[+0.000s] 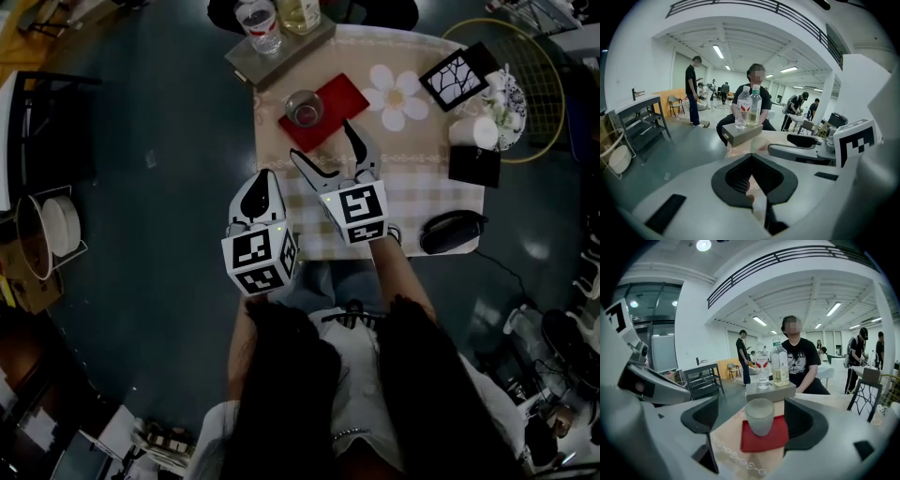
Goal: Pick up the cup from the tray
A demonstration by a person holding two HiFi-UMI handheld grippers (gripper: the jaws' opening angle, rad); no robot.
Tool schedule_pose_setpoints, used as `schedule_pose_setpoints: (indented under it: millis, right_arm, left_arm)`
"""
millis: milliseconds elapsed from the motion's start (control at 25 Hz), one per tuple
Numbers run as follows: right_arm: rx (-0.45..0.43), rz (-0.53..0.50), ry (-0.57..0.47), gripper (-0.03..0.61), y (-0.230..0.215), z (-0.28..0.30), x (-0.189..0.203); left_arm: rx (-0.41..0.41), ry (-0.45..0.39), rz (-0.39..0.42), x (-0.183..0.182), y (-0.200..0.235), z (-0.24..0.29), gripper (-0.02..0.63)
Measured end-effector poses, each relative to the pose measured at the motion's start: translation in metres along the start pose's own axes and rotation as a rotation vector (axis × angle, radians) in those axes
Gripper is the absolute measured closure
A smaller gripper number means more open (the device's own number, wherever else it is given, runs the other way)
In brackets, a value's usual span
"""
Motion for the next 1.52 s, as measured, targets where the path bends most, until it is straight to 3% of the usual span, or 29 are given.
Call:
schedule_pose_setpoints:
  millis: [840,1520]
  right_arm:
    - [-0.013,-0.065,0.071,0.14,-0.029,0.095,0.041]
    - [-0.038,-0.118,0.116,0.184,-0.028,0.1,0.041]
  left_arm:
    - [-0.057,0.064,-0.036,0.028,0.017,0.072,0.607]
    - [-0.069,0.054,-0.033,0.024,0.013,0.078,0.607]
Point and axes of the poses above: the fingertips, and each gripper's own axes: z forward along the fingers, y to its left, x out of its underside, the point moved 9 cm from there along -z, backward along the fingers, and after that the axes turned 9 degrees about z, right-handed, at the moved point
